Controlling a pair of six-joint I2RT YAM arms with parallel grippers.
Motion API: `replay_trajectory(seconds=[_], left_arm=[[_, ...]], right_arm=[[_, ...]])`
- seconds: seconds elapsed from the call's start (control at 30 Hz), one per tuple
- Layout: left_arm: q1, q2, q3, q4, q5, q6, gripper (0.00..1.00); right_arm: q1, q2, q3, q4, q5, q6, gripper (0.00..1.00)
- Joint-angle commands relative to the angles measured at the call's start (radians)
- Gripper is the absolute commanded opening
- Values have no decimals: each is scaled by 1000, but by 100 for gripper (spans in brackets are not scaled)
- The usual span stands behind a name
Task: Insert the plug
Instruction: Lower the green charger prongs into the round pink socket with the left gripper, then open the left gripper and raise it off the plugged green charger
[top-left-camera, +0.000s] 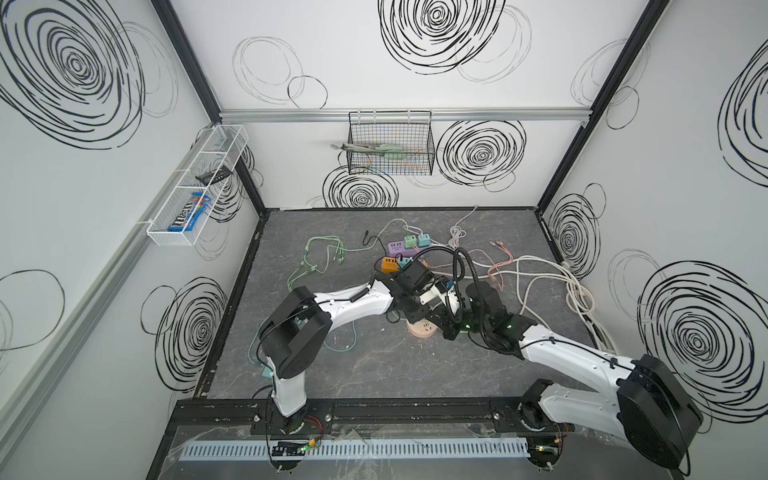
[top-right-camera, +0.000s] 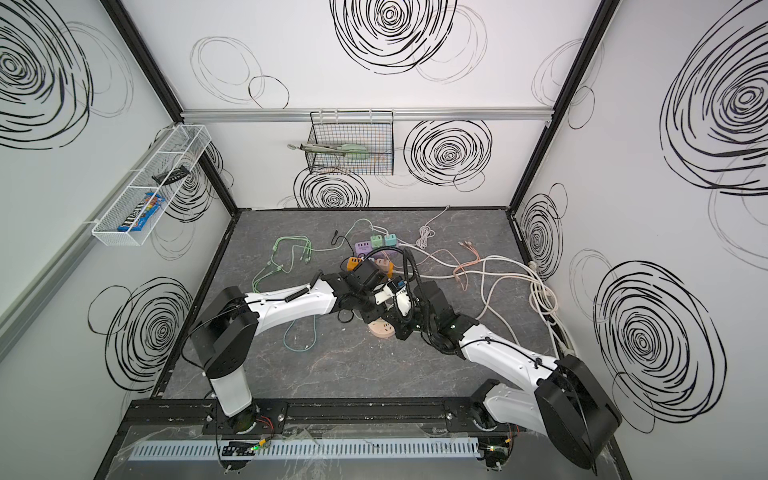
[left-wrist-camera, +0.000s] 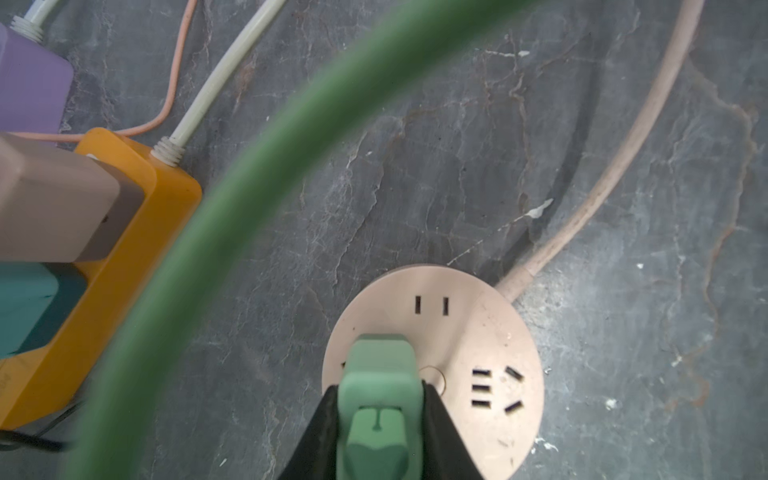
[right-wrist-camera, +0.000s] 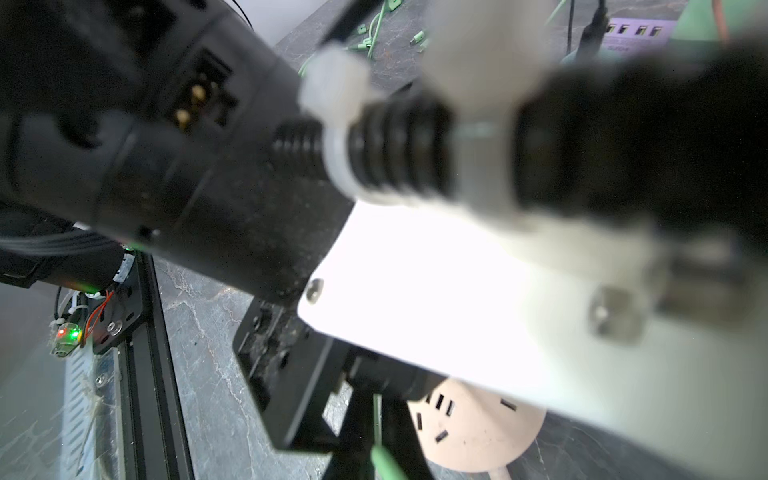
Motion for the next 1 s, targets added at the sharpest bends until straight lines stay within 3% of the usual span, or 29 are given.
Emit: replay_trajectory(seconds=[0.0, 0.13, 0.3, 0.6, 0.83, 0.97], left_arm=[[9, 163, -85, -185, -21, 41, 0], [49, 121, -72, -162, -32, 49, 0], [132, 111, 52, -145, -86, 112, 0], [213, 194, 273, -121, -5, 270, 0], [243, 129, 337, -181, 68, 265, 60], [267, 5, 265, -153, 50, 228, 76]], right_arm=[[-20, -9, 5, 9, 11, 16, 0], [-36, -3, 8, 29, -17, 13, 0], [-38, 66, 38, 89, -73, -14, 0], [-40, 211, 129, 196, -35, 46, 0], [-55, 283, 175, 212, -12, 122, 1], [-58, 291, 171, 240, 18, 158, 5]])
